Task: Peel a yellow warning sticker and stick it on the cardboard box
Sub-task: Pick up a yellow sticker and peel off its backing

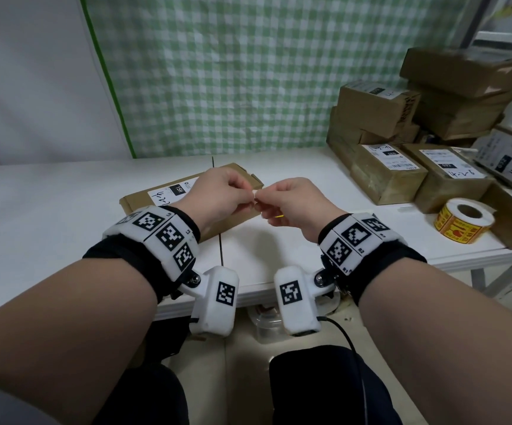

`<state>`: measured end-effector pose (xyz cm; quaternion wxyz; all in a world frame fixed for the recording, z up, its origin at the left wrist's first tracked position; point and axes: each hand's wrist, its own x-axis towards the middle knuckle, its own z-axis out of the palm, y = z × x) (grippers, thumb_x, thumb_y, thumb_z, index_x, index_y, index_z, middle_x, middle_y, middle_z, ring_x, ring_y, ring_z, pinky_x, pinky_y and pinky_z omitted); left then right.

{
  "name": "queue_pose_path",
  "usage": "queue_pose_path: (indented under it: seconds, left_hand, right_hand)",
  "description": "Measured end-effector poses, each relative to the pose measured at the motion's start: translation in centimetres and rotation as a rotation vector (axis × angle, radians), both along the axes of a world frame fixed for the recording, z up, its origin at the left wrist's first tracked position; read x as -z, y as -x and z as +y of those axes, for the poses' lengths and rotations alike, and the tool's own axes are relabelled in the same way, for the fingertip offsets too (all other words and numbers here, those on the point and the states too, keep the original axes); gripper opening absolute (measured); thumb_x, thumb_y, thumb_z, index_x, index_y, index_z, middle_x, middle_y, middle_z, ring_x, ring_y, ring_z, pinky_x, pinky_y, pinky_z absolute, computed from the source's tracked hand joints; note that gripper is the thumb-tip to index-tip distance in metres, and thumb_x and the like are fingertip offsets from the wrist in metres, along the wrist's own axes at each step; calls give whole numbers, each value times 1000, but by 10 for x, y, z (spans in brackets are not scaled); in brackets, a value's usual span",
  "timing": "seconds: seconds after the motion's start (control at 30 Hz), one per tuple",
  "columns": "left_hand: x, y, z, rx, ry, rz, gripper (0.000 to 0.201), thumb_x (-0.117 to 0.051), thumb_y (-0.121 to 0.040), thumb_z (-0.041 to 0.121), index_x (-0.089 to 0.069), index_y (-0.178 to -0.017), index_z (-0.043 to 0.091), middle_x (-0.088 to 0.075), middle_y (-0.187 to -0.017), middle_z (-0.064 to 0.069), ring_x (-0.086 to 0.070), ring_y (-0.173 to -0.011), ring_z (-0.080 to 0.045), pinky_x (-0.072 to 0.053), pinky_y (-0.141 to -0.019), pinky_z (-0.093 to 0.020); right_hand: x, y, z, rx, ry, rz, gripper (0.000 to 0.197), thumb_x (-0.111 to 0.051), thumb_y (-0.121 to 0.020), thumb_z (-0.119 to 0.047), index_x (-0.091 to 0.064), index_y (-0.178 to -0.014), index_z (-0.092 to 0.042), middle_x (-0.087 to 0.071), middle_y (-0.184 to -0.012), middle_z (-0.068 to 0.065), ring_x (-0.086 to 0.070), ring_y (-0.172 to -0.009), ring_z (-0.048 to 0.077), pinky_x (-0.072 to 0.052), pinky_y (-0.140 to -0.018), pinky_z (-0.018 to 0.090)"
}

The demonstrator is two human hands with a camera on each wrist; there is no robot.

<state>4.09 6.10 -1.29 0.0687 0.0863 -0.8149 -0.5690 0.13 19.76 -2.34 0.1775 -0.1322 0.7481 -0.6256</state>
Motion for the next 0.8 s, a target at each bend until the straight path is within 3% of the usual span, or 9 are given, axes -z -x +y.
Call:
queue_pose_path:
  seconds: [0.2, 0.33, 0.47, 0.6, 0.7, 0.8]
  left_hand:
    - [-2, -3, 3, 92, -25, -36, 9, -61, -87, 12, -62, -81, 6, -63, -68, -12, -64, -48, -9, -57, -57, -22]
    - [0, -1, 0, 76, 89, -4, 16, -55, -90, 13, -59, -76, 7, -59, -63, -9, -58, -38, -1, -49, -43, -15]
    - [0, 0, 1, 96, 156, 15, 19, -51, -92, 12, -57, -75, 10, -59, -62, -7, -55, -40, -1, -48, -48, -14]
    - [2, -1, -4, 134, 63, -17, 22, -48, -93, 9, -56, -72, 9, -56, -66, -9, -52, -56, -14, -48, -63, -23]
    - [4, -2, -4, 123, -61, -27, 25, -45, -95, 6, -53, -71, 10, -53, -67, -7, -51, -55, -10, -47, -56, -16]
    - [2, -4, -4, 125, -204, -47, 27, -43, -96, 7, -53, -72, 10, -54, -70, -6, -50, -60, -11, -48, -52, -12]
  right_hand:
    - [0, 0, 0, -31, -93, 86, 20, -57, -90, -13, -57, -69, -14, -63, -71, 5, -55, -60, 14, -47, -53, 21]
    - [-2, -2, 0, -64, -127, 123, 23, -53, -92, -16, -54, -70, -16, -60, -75, 3, -54, -61, 14, -45, -54, 23]
    - [-3, -2, 1, -97, -106, 97, 24, -48, -93, -13, -50, -70, -16, -58, -74, 4, -55, -66, 15, -46, -55, 24]
    - [-5, -3, 3, -153, -52, 50, 24, -45, -95, -8, -49, -72, -15, -58, -76, 7, -58, -70, 15, -51, -55, 21]
    - [-7, -2, 6, -187, 36, -4, 26, -43, -96, -4, -49, -73, -13, -56, -75, 8, -57, -69, 15, -52, -53, 16]
    - [-7, -1, 10, -194, 101, -57, 27, -42, -97, -4, -50, -72, -13, -56, -76, 8, -58, -71, 15, -52, -57, 17]
